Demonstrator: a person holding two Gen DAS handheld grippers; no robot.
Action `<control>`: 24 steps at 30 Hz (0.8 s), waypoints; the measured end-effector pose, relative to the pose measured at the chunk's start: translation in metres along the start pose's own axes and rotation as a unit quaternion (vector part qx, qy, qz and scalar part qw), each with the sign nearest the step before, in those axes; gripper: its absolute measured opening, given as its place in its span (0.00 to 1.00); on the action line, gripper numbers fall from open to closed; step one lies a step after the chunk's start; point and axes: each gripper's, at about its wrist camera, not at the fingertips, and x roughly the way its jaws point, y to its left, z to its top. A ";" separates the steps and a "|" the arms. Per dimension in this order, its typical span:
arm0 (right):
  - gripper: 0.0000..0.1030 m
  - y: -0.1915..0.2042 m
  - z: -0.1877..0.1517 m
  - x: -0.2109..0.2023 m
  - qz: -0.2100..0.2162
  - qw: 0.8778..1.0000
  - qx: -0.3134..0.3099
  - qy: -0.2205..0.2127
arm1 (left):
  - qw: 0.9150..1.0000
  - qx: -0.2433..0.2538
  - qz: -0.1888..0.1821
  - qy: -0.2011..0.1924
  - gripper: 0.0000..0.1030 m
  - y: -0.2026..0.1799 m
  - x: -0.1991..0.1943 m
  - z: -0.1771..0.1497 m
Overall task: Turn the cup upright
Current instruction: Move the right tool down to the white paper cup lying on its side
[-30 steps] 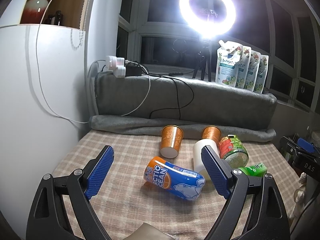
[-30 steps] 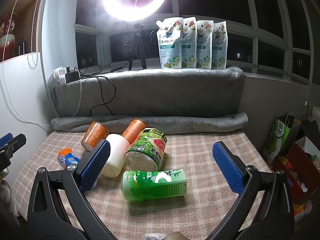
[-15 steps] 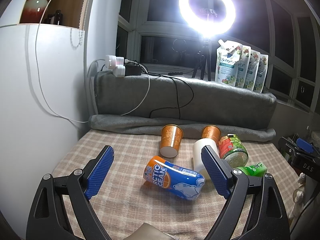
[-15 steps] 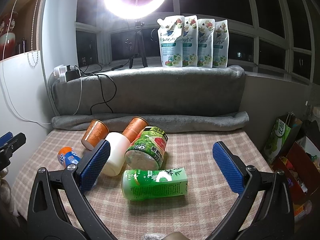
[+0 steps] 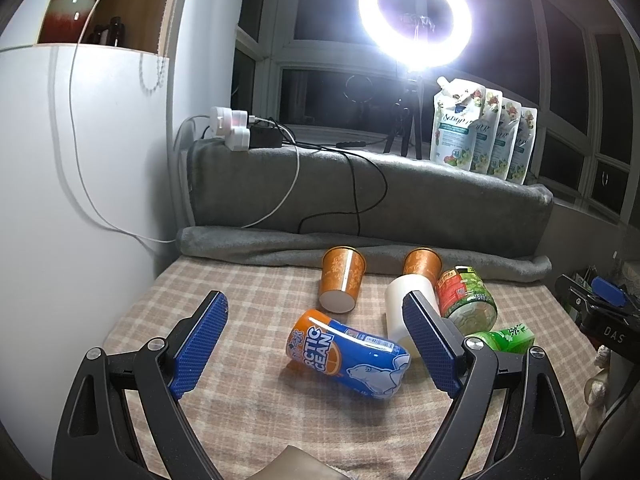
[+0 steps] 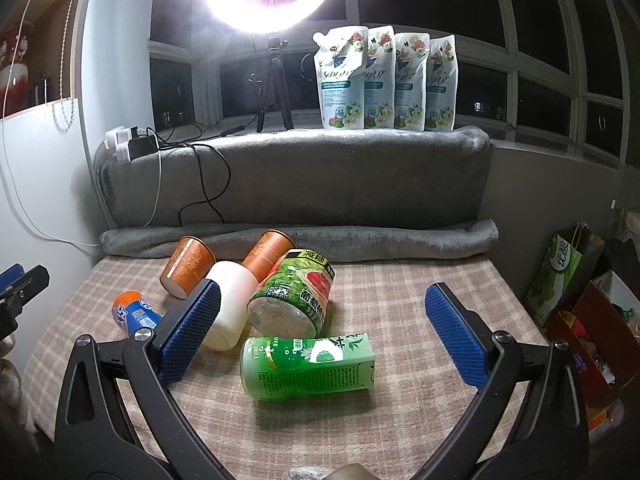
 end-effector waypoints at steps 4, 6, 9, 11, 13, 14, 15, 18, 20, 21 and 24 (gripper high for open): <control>1.00 0.000 0.000 0.003 0.000 1.000 -0.001 0.003 | 1.000 -0.002 0.000 0.002 0.87 -0.001 0.000 -0.003; 1.00 0.000 0.000 0.005 0.000 1.000 -0.002 0.006 | 1.000 -0.003 0.000 0.003 0.87 -0.001 0.000 -0.004; 1.00 0.002 0.000 0.008 0.001 1.000 -0.003 0.011 | 1.000 -0.004 0.000 0.005 0.87 0.001 0.002 -0.003; 1.00 0.003 0.001 0.011 0.002 1.000 -0.006 0.015 | 1.000 -0.005 0.000 0.007 0.87 0.001 0.002 -0.004; 1.00 0.004 0.002 0.015 0.006 1.000 -0.008 0.022 | 1.000 -0.007 0.000 0.010 0.87 0.003 0.004 -0.003; 1.00 0.004 0.004 0.018 0.009 1.000 -0.008 0.026 | 1.000 -0.008 0.000 0.012 0.87 0.004 0.005 -0.003; 1.00 0.004 0.005 0.021 0.013 0.999 -0.009 0.032 | 1.000 -0.009 0.000 0.013 0.87 0.005 0.006 -0.002; 1.00 0.007 0.010 0.033 0.030 0.998 -0.012 0.048 | 1.000 -0.011 0.001 0.016 0.87 0.009 0.007 -0.002; 1.00 0.007 0.014 0.045 0.045 0.997 -0.010 0.065 | 1.000 -0.014 0.003 0.018 0.87 0.011 0.007 -0.002; 1.00 0.008 0.016 0.050 0.049 0.996 -0.008 0.074 | 1.000 -0.015 0.004 0.018 0.87 0.012 0.008 -0.002; 1.00 0.005 0.021 0.073 0.067 0.992 0.008 0.106 | 1.000 -0.018 0.007 0.021 0.87 0.015 0.008 -0.002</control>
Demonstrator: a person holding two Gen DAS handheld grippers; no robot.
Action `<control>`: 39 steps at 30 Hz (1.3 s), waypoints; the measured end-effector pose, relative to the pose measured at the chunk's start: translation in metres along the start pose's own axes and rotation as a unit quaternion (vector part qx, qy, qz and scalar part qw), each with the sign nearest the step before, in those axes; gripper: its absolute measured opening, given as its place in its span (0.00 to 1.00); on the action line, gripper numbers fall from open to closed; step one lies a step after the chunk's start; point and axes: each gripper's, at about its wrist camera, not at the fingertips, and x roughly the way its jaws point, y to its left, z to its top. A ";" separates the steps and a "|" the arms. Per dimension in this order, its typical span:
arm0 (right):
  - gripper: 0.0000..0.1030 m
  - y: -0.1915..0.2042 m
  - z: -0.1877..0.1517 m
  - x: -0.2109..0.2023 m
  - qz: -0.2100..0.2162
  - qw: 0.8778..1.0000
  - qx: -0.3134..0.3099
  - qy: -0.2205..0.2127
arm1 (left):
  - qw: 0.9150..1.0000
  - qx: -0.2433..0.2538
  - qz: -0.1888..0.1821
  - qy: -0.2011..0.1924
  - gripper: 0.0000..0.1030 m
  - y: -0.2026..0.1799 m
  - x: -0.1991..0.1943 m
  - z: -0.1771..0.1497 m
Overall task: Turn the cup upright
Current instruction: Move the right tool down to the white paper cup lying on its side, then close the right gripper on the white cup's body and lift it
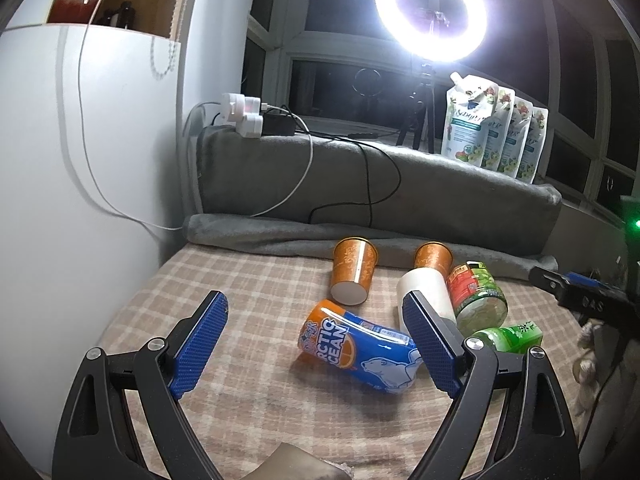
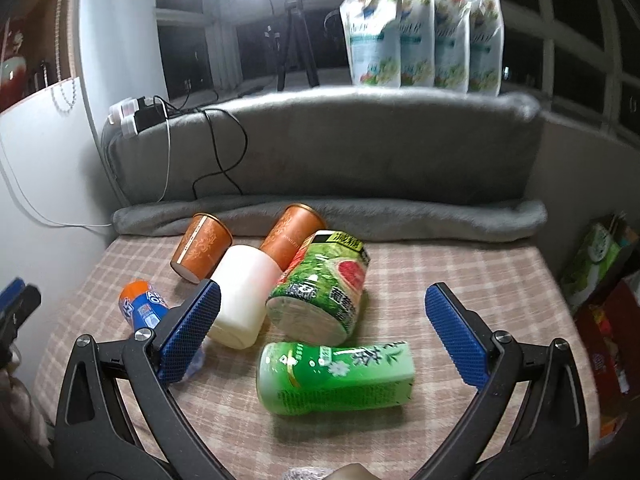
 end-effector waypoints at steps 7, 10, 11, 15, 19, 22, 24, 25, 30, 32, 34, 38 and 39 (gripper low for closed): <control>1.00 -0.004 0.023 0.037 0.046 0.997 0.017 0.060 | 1.000 -0.006 0.009 0.007 0.87 0.008 0.003 -0.003; 1.00 0.007 0.033 0.045 0.072 0.994 0.009 0.082 | 1.000 -0.011 0.009 0.010 0.87 0.010 0.005 -0.004; 1.00 0.012 0.036 0.049 0.085 0.992 0.006 0.093 | 1.000 -0.011 0.009 0.011 0.87 0.011 0.005 -0.004; 0.91 0.038 0.045 0.070 0.129 0.980 -0.002 0.152 | 1.000 -0.015 0.008 0.011 0.87 0.013 0.005 -0.004; 0.88 0.062 0.048 0.097 0.148 0.966 -0.008 0.211 | 1.000 -0.021 0.010 0.011 0.87 0.018 0.003 -0.005; 0.84 0.071 0.046 0.115 0.133 0.961 -0.014 0.242 | 1.000 -0.024 0.013 0.010 0.87 0.023 0.002 -0.004; 0.82 0.078 0.045 0.128 0.124 0.957 -0.016 0.262 | 0.999 -0.028 0.017 0.008 0.87 0.027 0.000 -0.004; 0.82 0.080 0.045 0.135 0.120 0.955 -0.016 0.271 | 0.999 -0.030 0.018 0.007 0.87 0.029 0.000 -0.004; 0.82 0.086 0.043 0.157 0.091 0.949 -0.026 0.301 | 0.999 -0.041 0.021 0.005 0.87 0.038 -0.002 -0.005; 0.82 0.089 0.041 0.166 0.080 0.946 -0.029 0.313 | 0.999 -0.042 0.021 0.004 0.87 0.039 -0.002 -0.005; 0.82 0.087 0.038 0.170 0.069 0.945 -0.034 0.319 | 0.999 -0.043 0.020 0.004 0.87 0.040 -0.003 -0.006; 0.82 0.091 0.037 0.180 0.050 0.943 -0.049 0.325 | 0.999 -0.045 0.020 0.002 0.87 0.042 -0.004 -0.005; 0.82 0.092 0.036 0.181 0.048 0.943 -0.052 0.325 | 0.999 -0.046 0.020 0.001 0.87 0.043 -0.004 -0.005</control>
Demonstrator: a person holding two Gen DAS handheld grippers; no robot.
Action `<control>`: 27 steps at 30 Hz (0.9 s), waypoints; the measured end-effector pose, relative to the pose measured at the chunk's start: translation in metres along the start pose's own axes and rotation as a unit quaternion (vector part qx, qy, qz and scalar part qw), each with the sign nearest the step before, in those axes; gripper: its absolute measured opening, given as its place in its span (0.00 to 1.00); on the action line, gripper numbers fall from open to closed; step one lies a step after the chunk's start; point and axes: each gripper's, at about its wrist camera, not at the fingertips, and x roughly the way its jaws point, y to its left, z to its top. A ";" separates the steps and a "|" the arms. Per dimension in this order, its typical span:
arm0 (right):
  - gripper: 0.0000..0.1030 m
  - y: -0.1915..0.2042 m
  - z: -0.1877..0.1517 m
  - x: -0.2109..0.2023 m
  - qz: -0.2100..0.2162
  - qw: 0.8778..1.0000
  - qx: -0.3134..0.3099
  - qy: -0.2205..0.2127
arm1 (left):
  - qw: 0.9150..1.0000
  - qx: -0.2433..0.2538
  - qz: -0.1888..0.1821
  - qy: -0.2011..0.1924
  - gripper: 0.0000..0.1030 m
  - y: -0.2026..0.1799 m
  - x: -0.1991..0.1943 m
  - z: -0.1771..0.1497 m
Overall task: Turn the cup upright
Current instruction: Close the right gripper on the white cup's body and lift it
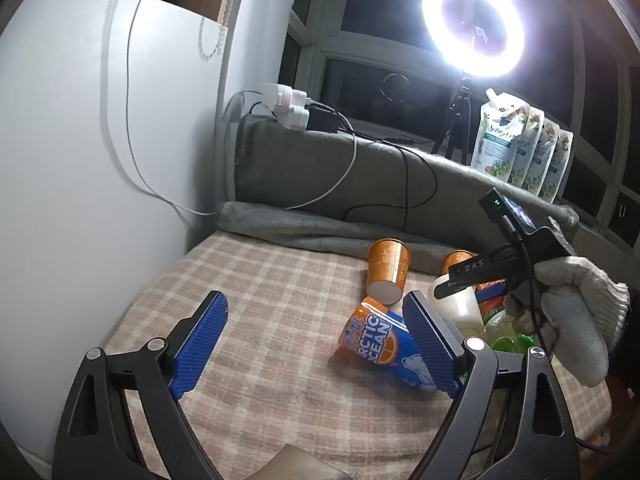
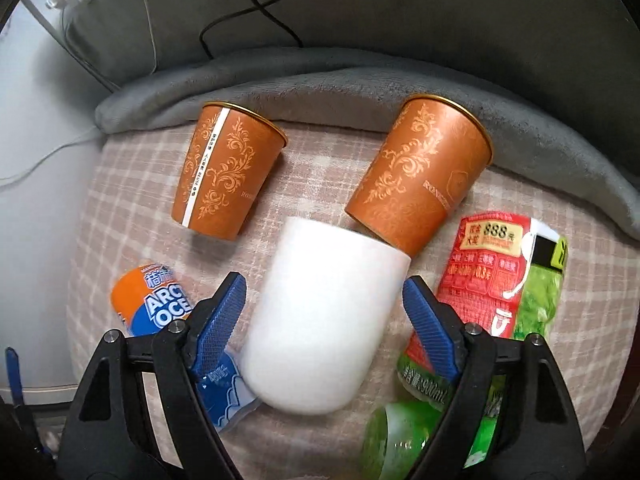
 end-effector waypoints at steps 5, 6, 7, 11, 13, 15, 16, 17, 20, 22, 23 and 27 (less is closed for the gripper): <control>0.79 0.012 0.005 0.010 -0.029 0.999 -0.024 0.008 | 1.000 0.000 0.002 -0.002 0.87 0.002 -0.001 0.000; 0.79 0.015 0.006 0.011 -0.032 0.999 -0.031 0.007 | 1.000 0.000 0.002 -0.002 0.87 0.002 -0.001 0.000; 0.79 0.016 0.006 0.011 -0.034 0.999 -0.034 0.006 | 1.000 0.000 0.002 -0.002 0.87 0.002 -0.002 0.000; 0.77 0.018 0.006 0.010 -0.026 0.999 -0.032 0.000 | 1.000 -0.001 0.004 -0.004 0.87 0.003 -0.003 0.001; 0.77 0.016 0.003 0.006 -0.017 0.999 -0.031 -0.011 | 1.000 -0.001 0.005 -0.005 0.87 0.003 -0.004 0.001; 0.77 0.017 -0.002 0.000 -0.013 0.999 -0.034 -0.024 | 1.000 0.000 0.006 -0.006 0.87 0.004 -0.005 0.001; 0.76 0.016 -0.004 -0.005 -0.011 0.999 -0.035 -0.034 | 1.000 0.000 0.006 -0.006 0.87 0.004 -0.005 0.002; 0.76 0.015 -0.006 -0.009 -0.008 0.998 -0.036 -0.042 | 1.000 0.000 0.006 -0.006 0.87 0.004 -0.005 0.002; 0.75 0.013 -0.014 -0.027 -0.003 0.996 -0.042 -0.076 | 1.000 0.002 0.005 -0.008 0.87 0.002 -0.007 0.002; 0.74 0.012 -0.021 -0.040 -0.004 0.993 -0.047 -0.106 | 1.000 0.005 0.003 -0.010 0.87 0.000 -0.009 0.002; 0.74 0.011 -0.023 -0.046 -0.005 0.991 -0.050 -0.121 | 1.000 0.007 0.002 -0.011 0.87 -0.002 -0.010 0.002; 0.73 0.008 -0.033 -0.071 0.004 0.986 -0.046 -0.161 | 1.000 0.011 -0.001 -0.014 0.87 -0.007 -0.014 0.002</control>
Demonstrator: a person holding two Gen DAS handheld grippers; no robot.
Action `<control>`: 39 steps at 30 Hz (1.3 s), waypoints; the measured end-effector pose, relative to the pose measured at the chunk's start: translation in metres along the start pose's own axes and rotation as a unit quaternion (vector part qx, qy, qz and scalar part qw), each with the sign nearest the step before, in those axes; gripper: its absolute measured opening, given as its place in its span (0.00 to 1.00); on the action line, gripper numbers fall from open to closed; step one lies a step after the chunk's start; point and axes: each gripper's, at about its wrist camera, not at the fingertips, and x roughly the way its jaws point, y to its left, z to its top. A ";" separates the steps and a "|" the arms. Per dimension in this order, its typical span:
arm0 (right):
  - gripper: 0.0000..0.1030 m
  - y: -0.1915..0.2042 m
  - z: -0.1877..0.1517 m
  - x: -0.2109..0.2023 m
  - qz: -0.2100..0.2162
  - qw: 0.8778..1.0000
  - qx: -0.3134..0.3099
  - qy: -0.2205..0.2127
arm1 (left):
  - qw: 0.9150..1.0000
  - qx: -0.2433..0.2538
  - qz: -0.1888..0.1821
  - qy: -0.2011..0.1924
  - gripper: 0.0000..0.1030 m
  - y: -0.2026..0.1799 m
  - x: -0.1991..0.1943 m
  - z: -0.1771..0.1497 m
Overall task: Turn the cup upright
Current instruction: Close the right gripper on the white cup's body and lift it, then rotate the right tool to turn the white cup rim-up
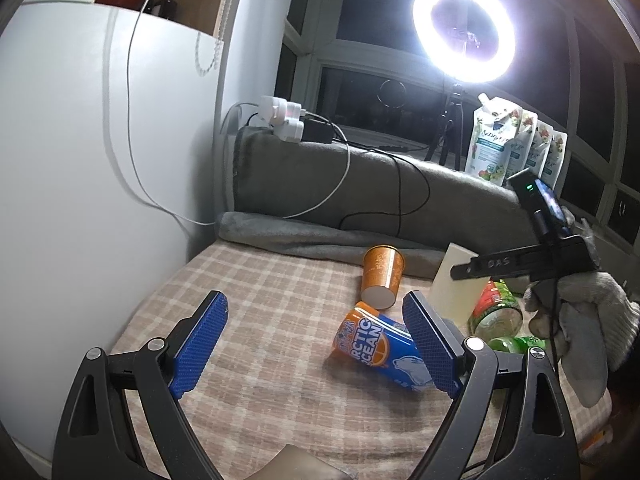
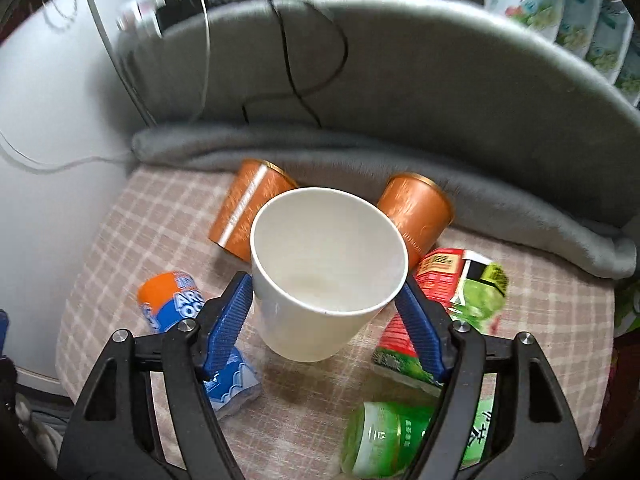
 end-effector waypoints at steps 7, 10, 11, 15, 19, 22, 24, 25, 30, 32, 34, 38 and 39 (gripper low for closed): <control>0.73 -0.006 -0.025 -0.053 0.028 0.999 -0.007 -0.041 | 1.000 0.008 -0.003 -0.005 0.87 -0.007 -0.009 0.000; 0.73 -0.004 -0.046 -0.072 0.051 0.998 -0.014 -0.037 | 1.000 0.010 -0.007 -0.005 0.87 -0.008 -0.013 -0.001; 0.73 -0.007 -0.052 -0.079 0.062 0.997 -0.016 -0.031 | 1.000 0.009 -0.009 -0.005 0.87 -0.009 -0.013 -0.001; 0.73 -0.009 -0.079 -0.089 0.119 0.993 -0.011 0.011 | 1.000 0.012 -0.020 0.003 0.87 -0.013 -0.014 -0.002; 0.73 -0.012 -0.108 -0.084 0.170 0.983 0.002 0.070 | 0.999 0.011 -0.038 0.019 0.87 -0.017 -0.012 -0.004; 0.73 -0.014 -0.126 -0.072 0.194 0.975 0.015 0.112 | 0.998 0.014 -0.056 0.038 0.87 -0.023 -0.008 -0.008; 0.73 -0.016 -0.134 -0.062 0.213 0.967 0.029 0.136 | 0.996 0.012 -0.074 0.056 0.87 -0.025 -0.005 -0.011; 0.73 -0.017 -0.136 -0.055 0.223 0.963 0.035 0.150 | 0.995 0.010 -0.081 0.064 0.87 -0.026 -0.003 -0.012; 0.74 -0.019 -0.144 -0.034 0.227 0.958 0.041 0.168 | 0.988 -0.008 -0.109 0.110 0.87 -0.026 0.008 -0.020; 0.74 -0.022 -0.140 -0.023 0.231 0.955 0.056 0.175 | 0.985 -0.012 -0.118 0.123 0.87 -0.026 0.011 -0.022; 0.74 -0.025 -0.134 -0.015 0.235 0.954 0.064 0.176 | 0.983 -0.016 -0.124 0.135 0.87 -0.026 0.013 -0.025; 0.74 -0.020 -0.125 -0.005 0.231 0.956 0.062 0.173 | 0.979 -0.021 -0.133 0.154 0.87 -0.027 0.018 -0.028; 0.74 -0.018 -0.123 -0.003 0.230 0.956 0.060 0.172 | 0.977 -0.024 -0.137 0.159 0.87 -0.027 0.020 -0.028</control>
